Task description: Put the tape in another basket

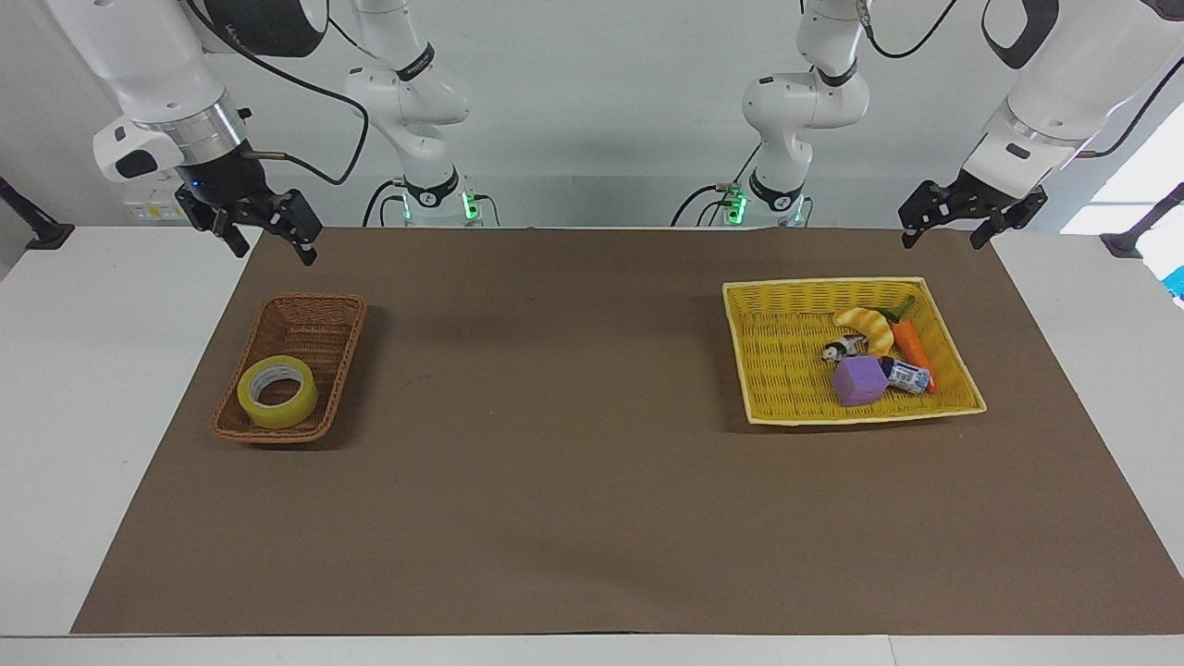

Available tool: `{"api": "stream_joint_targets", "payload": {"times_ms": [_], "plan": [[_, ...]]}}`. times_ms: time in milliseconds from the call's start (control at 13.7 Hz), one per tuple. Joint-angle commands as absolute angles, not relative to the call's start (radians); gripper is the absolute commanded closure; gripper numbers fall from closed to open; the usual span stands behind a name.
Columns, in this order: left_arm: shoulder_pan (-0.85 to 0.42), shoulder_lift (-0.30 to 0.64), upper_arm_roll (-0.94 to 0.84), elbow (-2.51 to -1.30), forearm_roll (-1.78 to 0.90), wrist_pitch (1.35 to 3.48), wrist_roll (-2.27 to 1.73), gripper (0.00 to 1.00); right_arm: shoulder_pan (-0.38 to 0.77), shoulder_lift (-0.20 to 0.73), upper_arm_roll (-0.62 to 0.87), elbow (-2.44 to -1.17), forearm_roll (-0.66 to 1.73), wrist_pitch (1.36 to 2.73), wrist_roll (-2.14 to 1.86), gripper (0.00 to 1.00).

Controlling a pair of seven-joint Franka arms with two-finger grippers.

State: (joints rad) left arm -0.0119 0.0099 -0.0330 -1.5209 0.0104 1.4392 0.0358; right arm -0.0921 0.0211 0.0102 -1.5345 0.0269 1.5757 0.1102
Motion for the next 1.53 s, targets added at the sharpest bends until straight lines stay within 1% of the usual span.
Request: {"api": "stream_joint_targets", "payload": {"times_ms": [0, 219, 365, 438, 512, 585, 658, 877, 1169, 1462], "plan": [[-0.005, 0.014, -0.037, -1.499, 0.020, 1.416, 0.046, 0.00, -0.098, 0.021, 0.008, -1.522, 0.009, 1.555, 0.071, 0.00], [-0.005, 0.014, -0.037, -1.499, 0.020, 1.416, 0.046, 0.00, -0.098, 0.021, 0.003, -1.491, 0.005, 1.487, 0.072, 0.00], [-0.005, 0.014, -0.037, -1.499, 0.020, 1.416, 0.046, 0.00, -0.100, 0.021, 0.002, -1.430, 0.005, 1.430, 0.072, 0.00], [-0.005, 0.014, -0.037, -1.499, 0.020, 1.416, 0.046, 0.00, -0.101, 0.015, 0.000, -1.428, 0.015, 1.428, 0.072, 0.00], [-0.005, 0.014, -0.037, -1.499, 0.020, 1.416, 0.046, 0.00, -0.110, -0.021, -0.005, -1.465, 0.015, 1.448, 0.080, 0.00], [-0.005, 0.014, -0.037, -1.499, 0.020, 1.416, 0.046, 0.00, -0.103, -0.049, -0.005, -1.530, 0.017, 1.469, 0.083, 0.00], [-0.005, 0.014, -0.037, -1.499, 0.020, 1.416, 0.046, 0.00, -0.110, -0.075, -0.002, -1.560, 0.020, 1.476, 0.080, 0.00], [-0.005, 0.014, -0.037, -1.499, 0.020, 1.416, 0.046, 0.00, -0.129, -0.075, -0.008, -1.548, 0.021, 1.474, 0.064, 0.00], [-0.005, 0.014, -0.037, -1.499, 0.020, 1.416, 0.046, 0.00, -0.118, -0.086, 0.006, -1.519, 0.009, 1.476, 0.080, 0.00], [-0.005, 0.014, -0.037, -1.499, 0.020, 1.416, 0.046, 0.00, -0.117, -0.089, 0.008, -1.516, 0.017, 1.465, 0.071, 0.00]]}}
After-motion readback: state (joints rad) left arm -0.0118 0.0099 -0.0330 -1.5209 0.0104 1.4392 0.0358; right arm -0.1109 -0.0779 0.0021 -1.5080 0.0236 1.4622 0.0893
